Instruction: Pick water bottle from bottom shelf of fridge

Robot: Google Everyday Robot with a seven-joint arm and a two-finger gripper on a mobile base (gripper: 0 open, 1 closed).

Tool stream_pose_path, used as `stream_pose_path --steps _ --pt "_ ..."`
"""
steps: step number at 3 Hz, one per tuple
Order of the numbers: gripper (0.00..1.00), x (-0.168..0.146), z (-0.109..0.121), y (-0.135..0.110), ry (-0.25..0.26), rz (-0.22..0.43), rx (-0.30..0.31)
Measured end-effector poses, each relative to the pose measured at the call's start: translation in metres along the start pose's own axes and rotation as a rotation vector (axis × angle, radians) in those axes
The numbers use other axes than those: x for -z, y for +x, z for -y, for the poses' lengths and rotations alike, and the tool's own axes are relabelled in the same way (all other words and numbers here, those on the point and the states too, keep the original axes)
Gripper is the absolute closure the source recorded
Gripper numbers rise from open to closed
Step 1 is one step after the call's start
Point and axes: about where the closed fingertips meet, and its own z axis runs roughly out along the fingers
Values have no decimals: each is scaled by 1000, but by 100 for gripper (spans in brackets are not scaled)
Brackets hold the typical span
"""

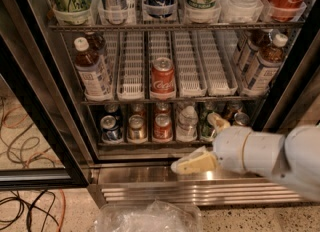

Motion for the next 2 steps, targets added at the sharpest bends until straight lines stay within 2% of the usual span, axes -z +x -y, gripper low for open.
stream_pose_path --steps 1,2 --pt "0 -38 -35 22 13 57 -59" --pt "0 -54 -47 0 14 83 -29"
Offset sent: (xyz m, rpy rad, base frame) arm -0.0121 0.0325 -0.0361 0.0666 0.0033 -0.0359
